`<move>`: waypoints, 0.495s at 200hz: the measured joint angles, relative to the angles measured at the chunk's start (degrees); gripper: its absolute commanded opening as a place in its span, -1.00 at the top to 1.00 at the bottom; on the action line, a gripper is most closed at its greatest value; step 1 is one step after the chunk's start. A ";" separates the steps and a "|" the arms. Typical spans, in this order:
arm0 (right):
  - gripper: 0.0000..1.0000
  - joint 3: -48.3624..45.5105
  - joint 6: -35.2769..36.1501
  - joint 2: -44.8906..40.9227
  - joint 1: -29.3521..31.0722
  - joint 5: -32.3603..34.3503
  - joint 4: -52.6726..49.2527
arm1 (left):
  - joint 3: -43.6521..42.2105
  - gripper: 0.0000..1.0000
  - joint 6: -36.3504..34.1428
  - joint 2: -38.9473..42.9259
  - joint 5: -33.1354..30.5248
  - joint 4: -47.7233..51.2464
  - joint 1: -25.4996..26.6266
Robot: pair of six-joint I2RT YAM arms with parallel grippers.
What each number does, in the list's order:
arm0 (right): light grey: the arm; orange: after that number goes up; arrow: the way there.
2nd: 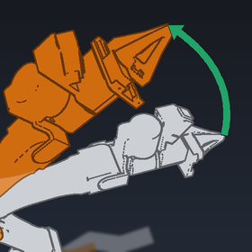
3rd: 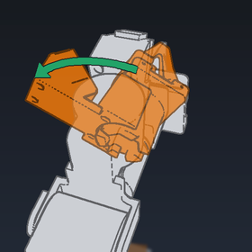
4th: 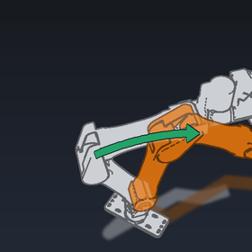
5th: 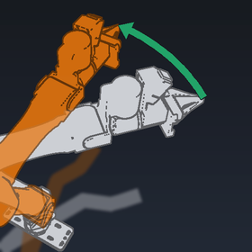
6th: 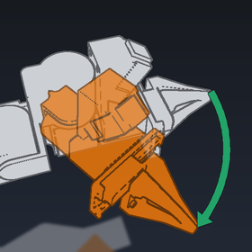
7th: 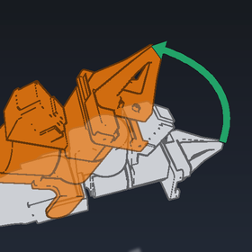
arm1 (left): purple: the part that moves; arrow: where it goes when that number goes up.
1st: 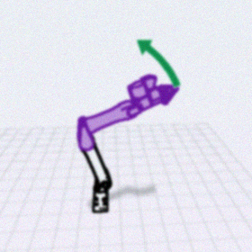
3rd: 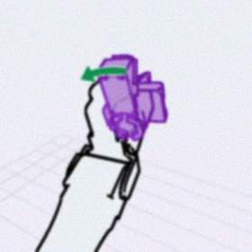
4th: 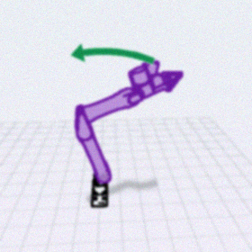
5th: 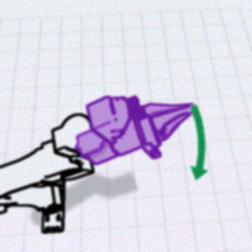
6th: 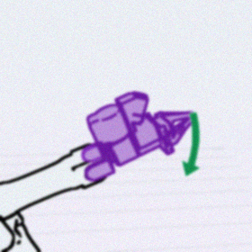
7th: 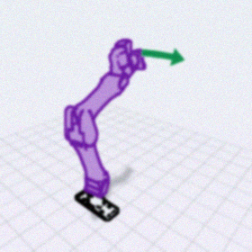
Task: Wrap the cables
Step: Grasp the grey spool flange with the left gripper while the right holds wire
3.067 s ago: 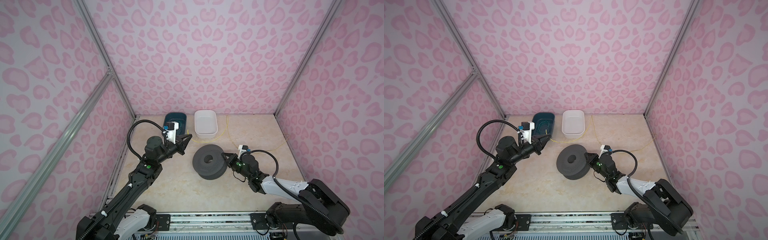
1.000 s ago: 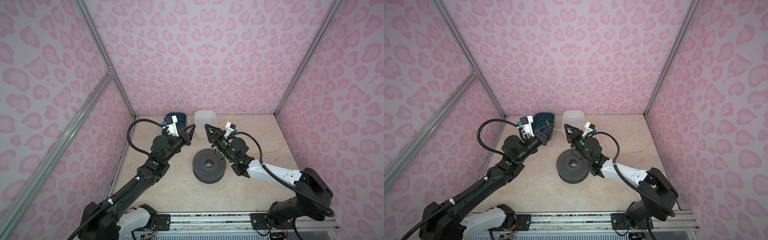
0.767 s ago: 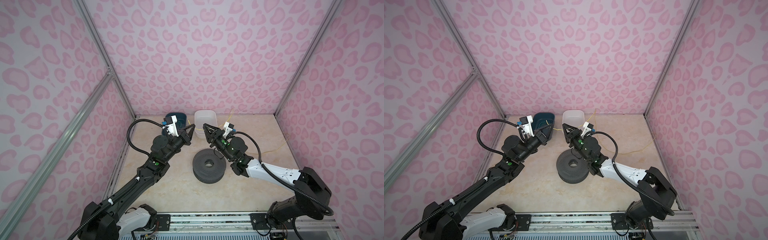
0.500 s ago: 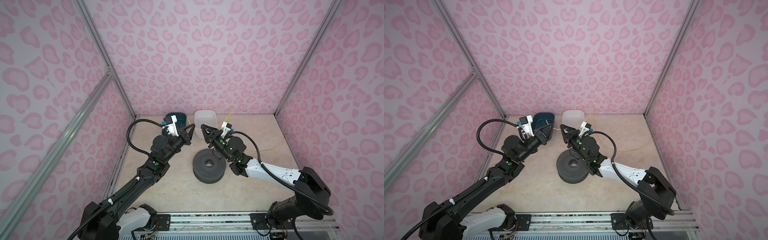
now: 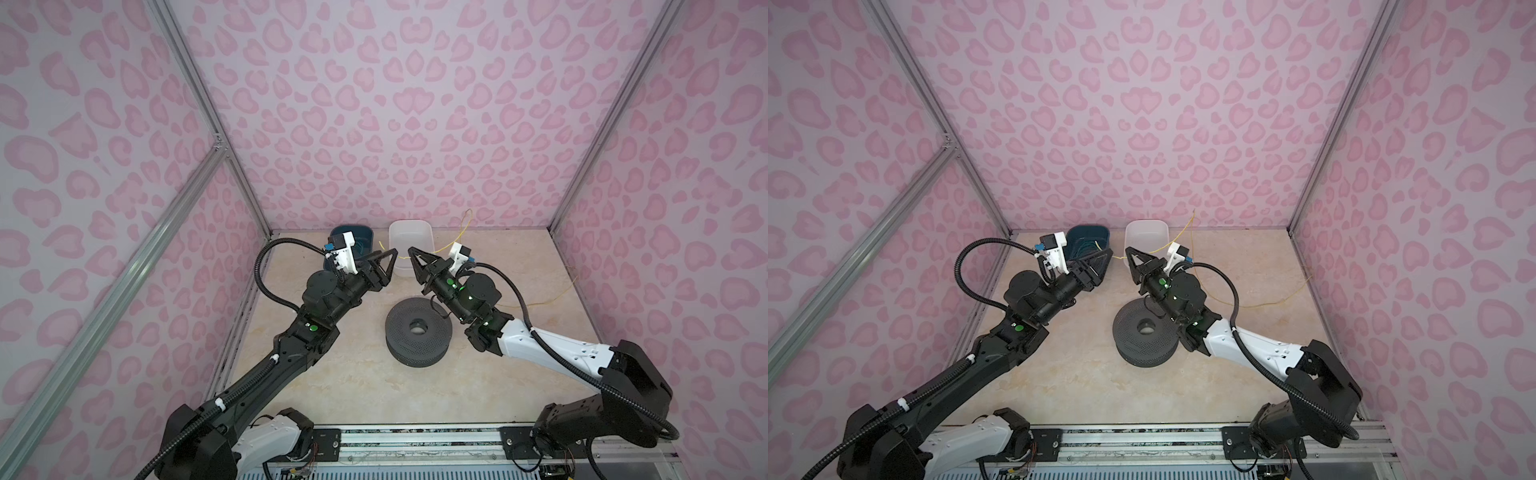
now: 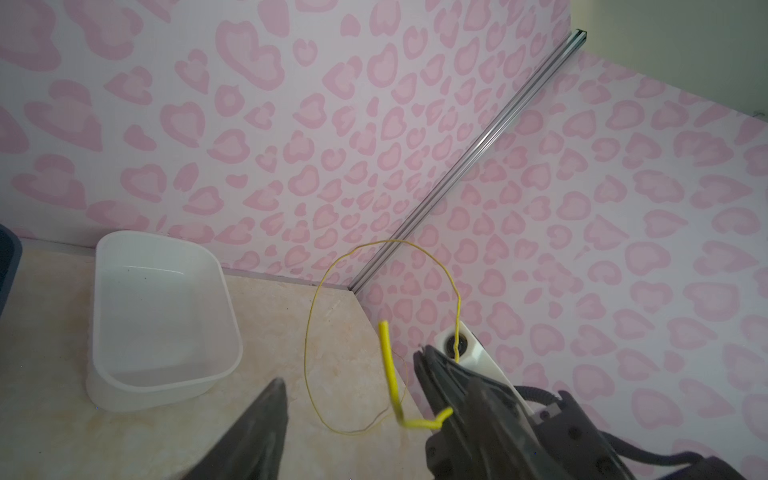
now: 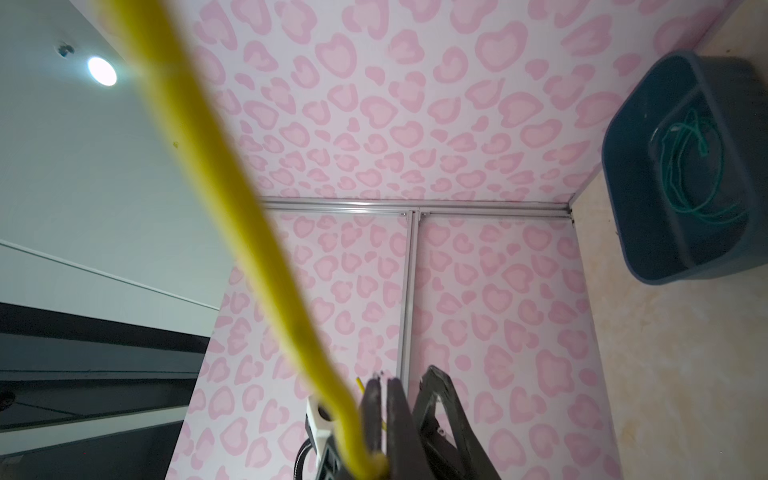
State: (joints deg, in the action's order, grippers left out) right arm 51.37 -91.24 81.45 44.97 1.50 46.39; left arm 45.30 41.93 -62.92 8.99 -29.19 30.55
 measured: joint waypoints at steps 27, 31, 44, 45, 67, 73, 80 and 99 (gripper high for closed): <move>1.00 -4.96 1.11 -5.25 -3.13 0.44 -2.56 | -3.41 -0.59 -0.44 5.18 -1.88 1.75 -0.20; 1.00 -5.75 1.33 -6.05 -3.50 0.44 -2.93 | -4.00 -0.59 -0.70 5.88 -2.21 2.62 -0.24; 1.00 -9.35 2.03 -9.55 -5.05 0.39 -4.59 | -6.12 -0.59 -1.07 7.56 -2.95 5.35 -0.50; 1.00 -9.57 2.08 -9.73 -5.14 0.39 -4.61 | -6.25 -0.59 -1.07 7.63 -2.97 5.46 -0.50; 1.00 -16.59 3.08 -16.35 -7.10 0.68 -8.61 | -11.85 -0.59 -0.66 8.07 -0.37 9.27 -0.83; 1.00 -18.05 3.52 -18.05 -7.54 0.70 -10.25 | -13.79 -0.60 -0.13 7.48 1.55 9.99 -0.90; 1.00 -19.50 4.24 -20.00 -8.24 0.61 -12.74 | -16.06 -0.60 0.20 6.60 3.76 10.29 -1.14; 1.00 -22.97 6.21 -23.85 -9.97 -1.49 -17.55 | -21.92 -0.61 2.01 4.26 8.92 11.23 -1.40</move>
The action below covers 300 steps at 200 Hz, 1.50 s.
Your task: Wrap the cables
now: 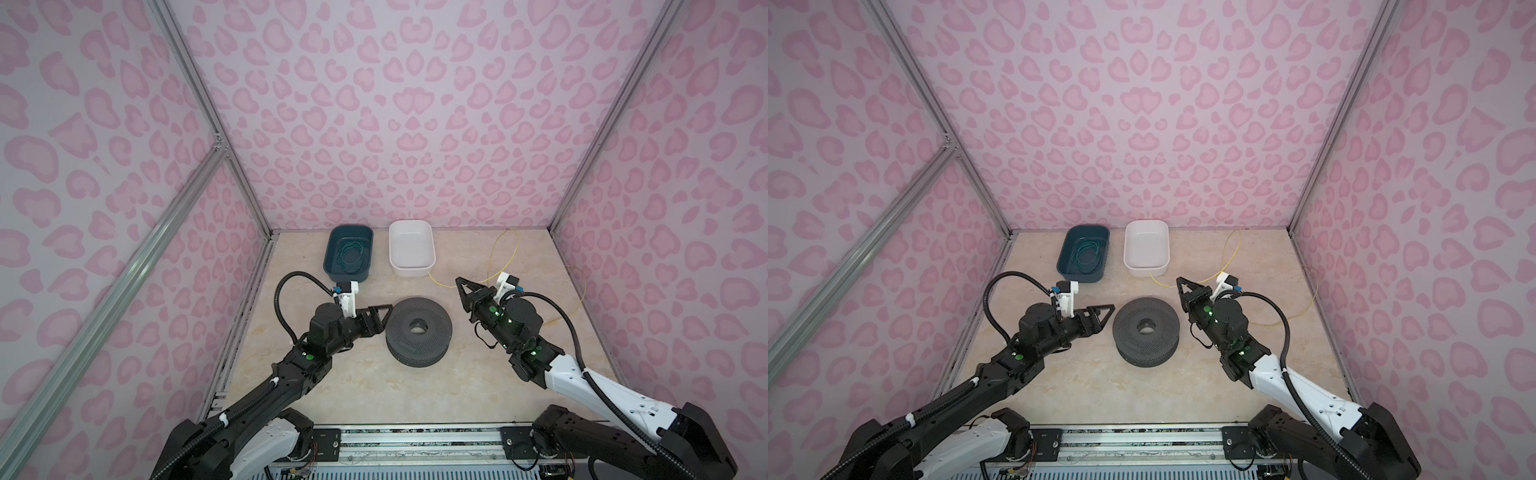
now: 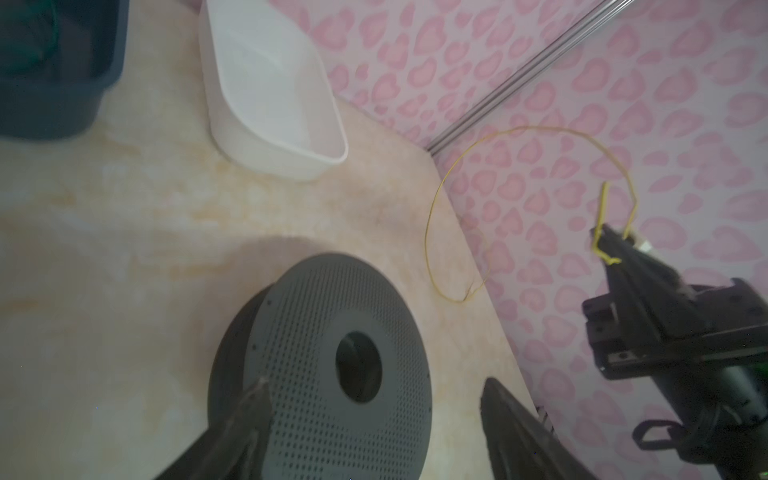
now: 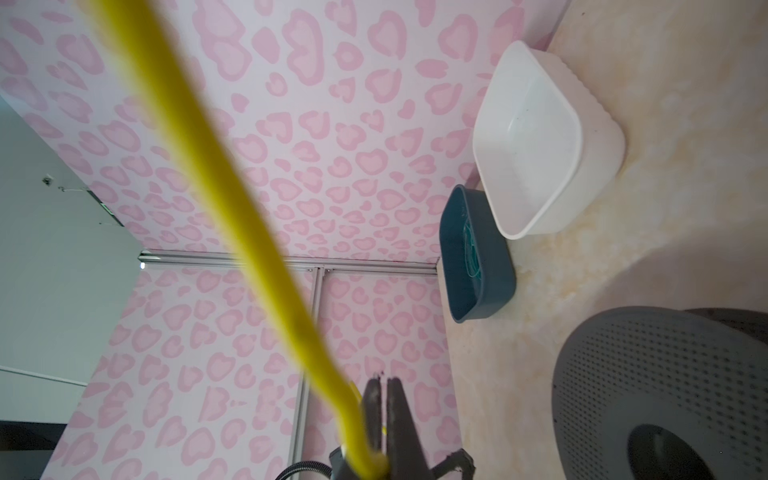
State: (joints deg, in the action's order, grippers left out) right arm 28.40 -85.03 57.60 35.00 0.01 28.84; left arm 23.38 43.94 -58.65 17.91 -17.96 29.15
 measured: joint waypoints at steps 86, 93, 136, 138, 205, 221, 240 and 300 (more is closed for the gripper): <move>1.00 -9.79 5.14 -4.00 -1.75 -4.44 -7.32 | -4.24 -0.46 2.08 -14.62 11.47 -7.26 -0.59; 1.00 -9.84 5.29 -3.37 -1.75 -4.63 -7.17 | -4.24 -0.44 2.56 -15.85 11.87 -8.68 -0.59; 1.00 -9.81 6.12 0.07 -1.79 -6.45 -5.49 | -3.13 0.03 4.52 -22.29 13.97 -17.14 -0.87; 1.00 -9.81 6.12 0.20 -1.79 -6.54 -5.42 | -2.97 0.06 4.57 -22.60 14.08 -17.49 -0.90; 1.00 -9.29 6.19 0.37 -1.92 -7.89 -3.48 | 0.22 0.75 5.90 -27.87 15.39 -20.44 -1.31; 1.00 -9.11 6.32 -0.04 -2.40 -8.02 -3.67 | 1.46 0.82 6.88 -28.41 17.29 -22.16 -1.70; 1.00 -8.70 6.43 -0.87 -2.99 -8.44 -4.02 | 3.65 0.93 7.10 -28.39 18.75 -22.64 -1.79; 1.00 -5.01 9.44 -5.38 -5.57 -10.08 -9.22 | 20.37 0.94 -5.27 -21.86 10.51 6.88 -2.25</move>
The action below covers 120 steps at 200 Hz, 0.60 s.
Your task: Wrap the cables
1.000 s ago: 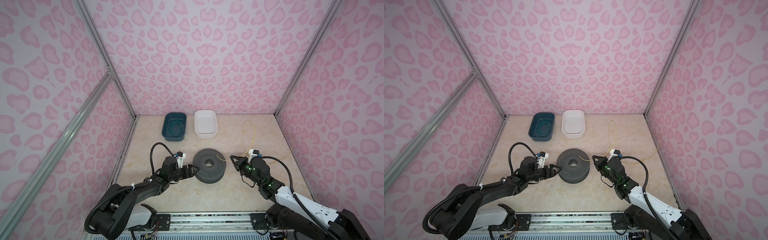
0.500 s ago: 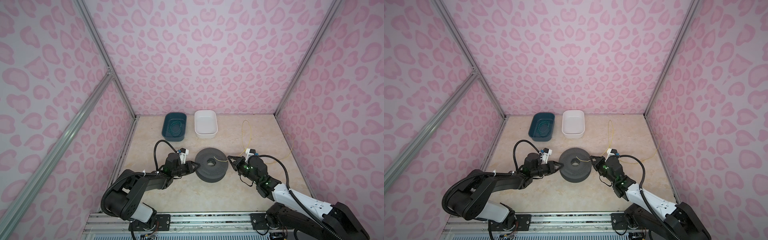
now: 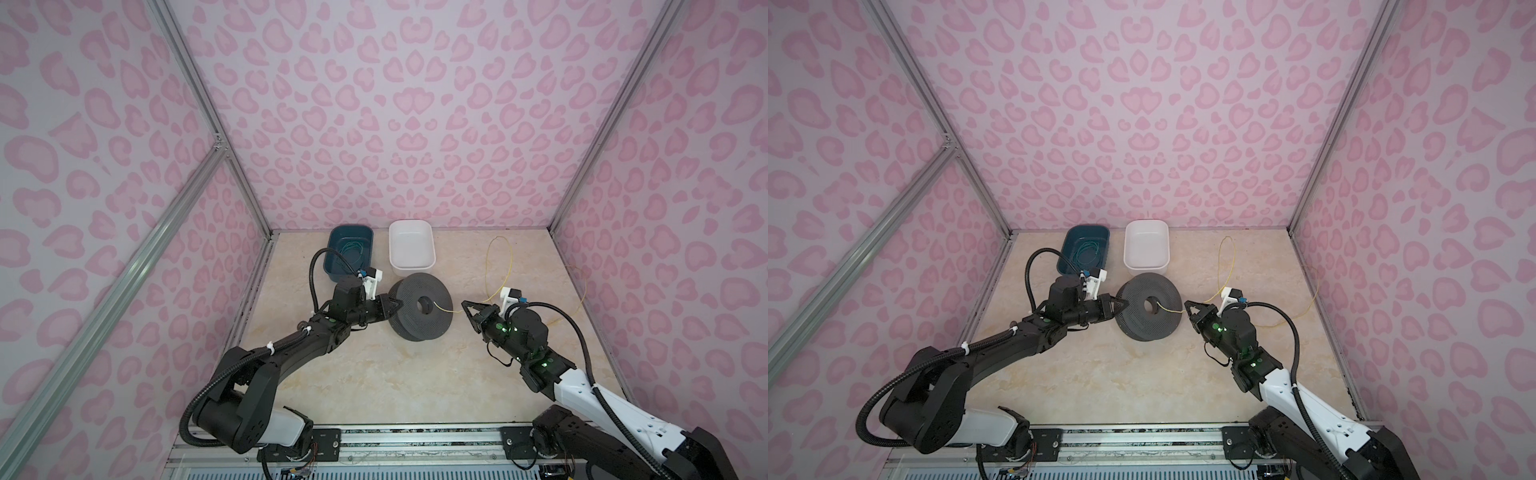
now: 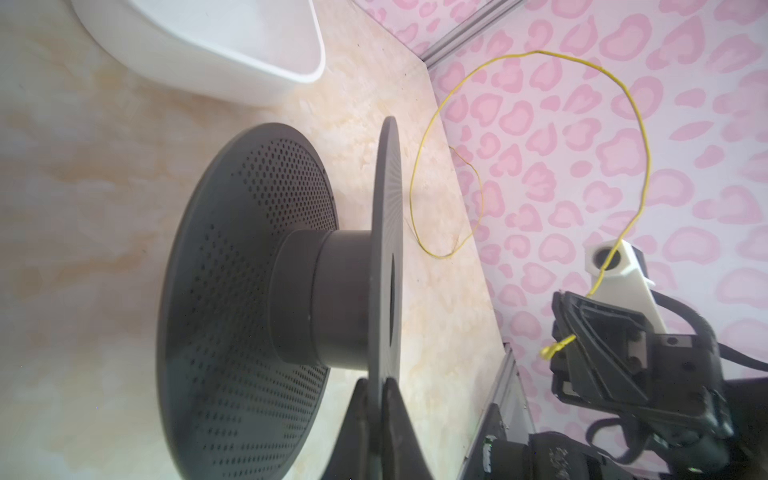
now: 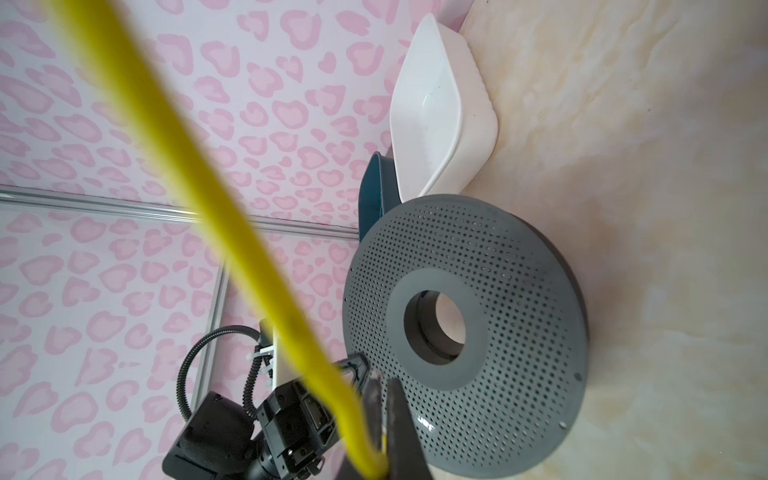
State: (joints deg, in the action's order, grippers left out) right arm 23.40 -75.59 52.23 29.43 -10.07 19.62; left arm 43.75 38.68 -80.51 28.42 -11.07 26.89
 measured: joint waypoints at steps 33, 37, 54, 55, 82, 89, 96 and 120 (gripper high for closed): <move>1.00 2.34 1.81 -0.85 -1.62 -1.18 -2.91 | 9.77 0.94 -9.42 3.39 -9.55 18.38 2.43; 1.00 2.60 2.01 -0.98 -1.90 -1.53 -3.17 | 11.10 0.94 -10.73 3.61 -11.32 20.79 3.02; 1.00 4.20 3.10 -1.75 -3.19 -1.70 -4.94 | 15.67 0.94 -15.39 3.89 -17.68 29.22 5.60; 1.00 4.26 3.17 -1.77 -3.26 -1.70 -5.01 | 15.93 0.94 -15.69 3.89 -18.12 29.77 5.77; 1.00 5.14 4.37 -3.17 -5.20 -1.97 -6.23 | 20.22 0.94 -20.31 3.67 -26.86 39.41 10.47; 1.00 5.14 4.59 -3.41 -5.66 -2.05 -6.78 | 20.90 0.94 -21.27 3.43 -29.27 40.76 12.02; 1.00 4.98 4.66 -3.63 -6.08 -2.23 -7.17 | 21.29 0.94 -22.45 3.10 -31.21 41.75 13.77; 1.00 4.28 4.66 -4.63 -7.15 -3.15 -8.24 | 21.35 0.94 -26.29 2.71 -35.80 42.82 19.41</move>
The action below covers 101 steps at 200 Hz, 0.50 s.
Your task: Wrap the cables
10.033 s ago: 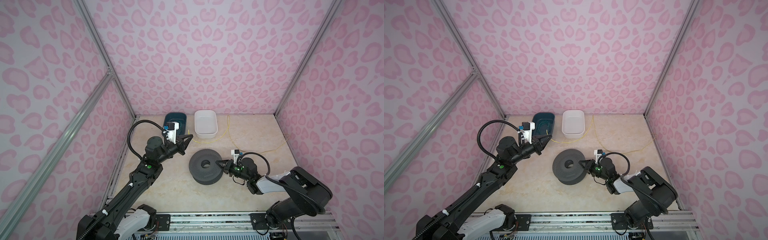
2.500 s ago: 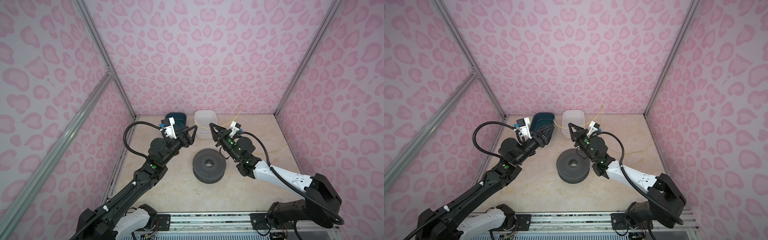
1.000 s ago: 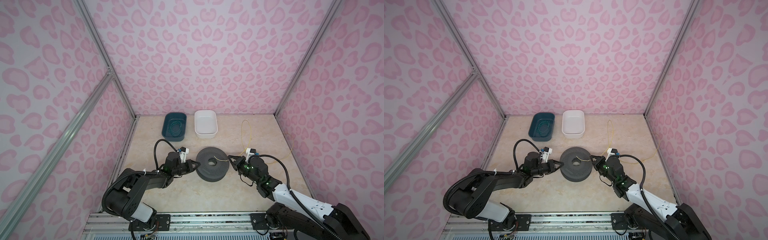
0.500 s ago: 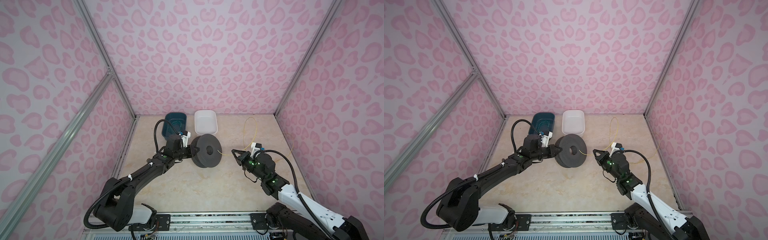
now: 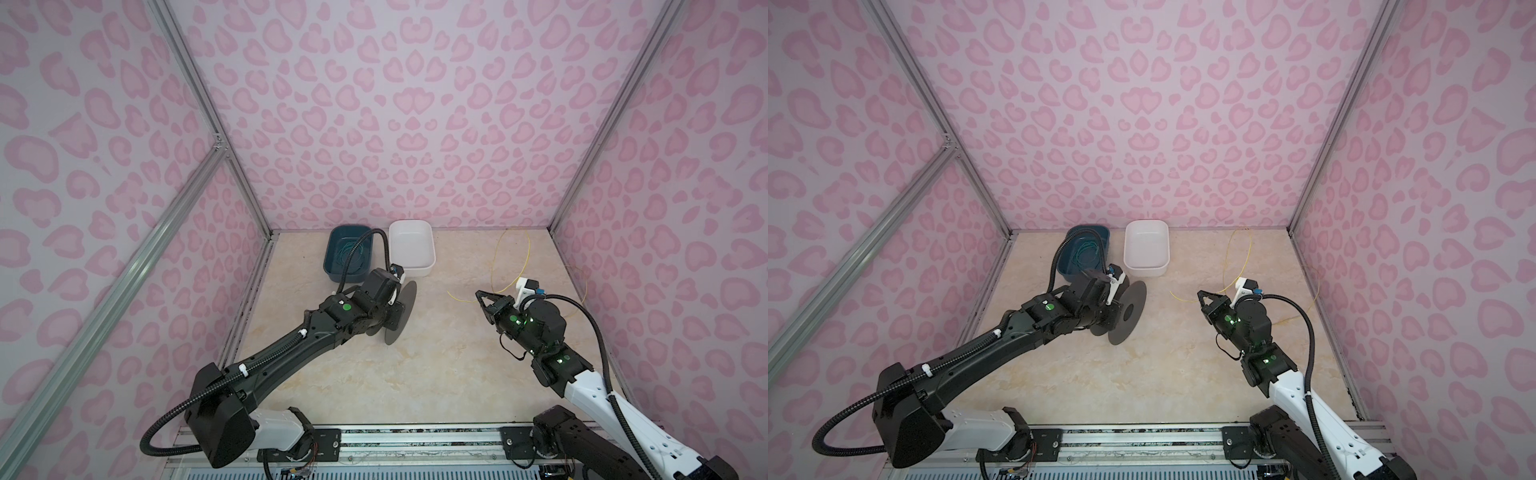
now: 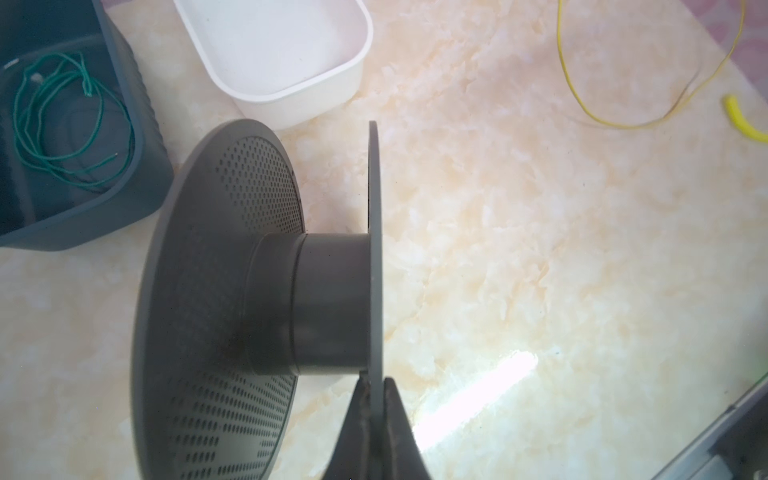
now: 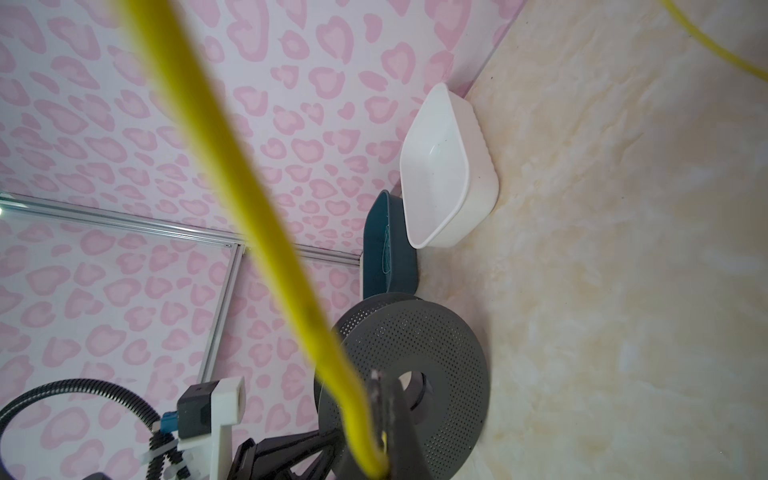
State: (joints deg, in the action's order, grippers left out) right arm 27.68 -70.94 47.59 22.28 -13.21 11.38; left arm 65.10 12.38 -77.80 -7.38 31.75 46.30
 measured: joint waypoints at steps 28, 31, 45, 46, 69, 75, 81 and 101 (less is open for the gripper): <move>1.00 0.68 1.29 -1.27 -0.68 -0.42 -2.21 | 0.00 0.94 -5.35 -0.55 -2.45 -0.13 6.21; 1.00 0.83 1.46 -1.36 -0.72 -0.55 -2.43 | 0.00 0.94 -5.81 -0.59 -2.45 -0.15 6.58; 1.00 1.97 2.67 -1.46 -1.03 -1.25 -3.67 | -0.02 0.94 -7.63 -0.70 -2.23 -0.24 7.50; 1.00 2.10 2.78 -1.44 -1.05 -1.36 -3.82 | -0.02 0.94 -7.76 -0.72 -2.23 -0.26 7.52; 1.00 4.39 4.81 -0.50 -1.27 -1.95 -5.44 | -0.09 0.94 -9.68 -1.07 -1.92 -0.94 8.09; 1.00 4.83 5.27 -0.09 -1.29 -2.25 -5.70 | -0.11 0.94 -10.12 -1.22 -1.84 -1.33 8.17; 1.00 5.09 5.62 0.31 -1.29 -2.64 -5.73 | -0.17 0.91 -10.60 -1.33 -1.70 -1.62 8.20; 1.00 5.95 6.60 2.14 -1.20 -3.85 -6.43 | -0.17 0.75 -11.30 -1.42 -1.55 -1.73 8.41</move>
State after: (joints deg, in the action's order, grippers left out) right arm 33.63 -64.34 49.74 21.08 -17.06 4.95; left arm 64.93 1.08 -79.22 -8.93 30.02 54.72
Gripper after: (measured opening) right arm 0.049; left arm 0.080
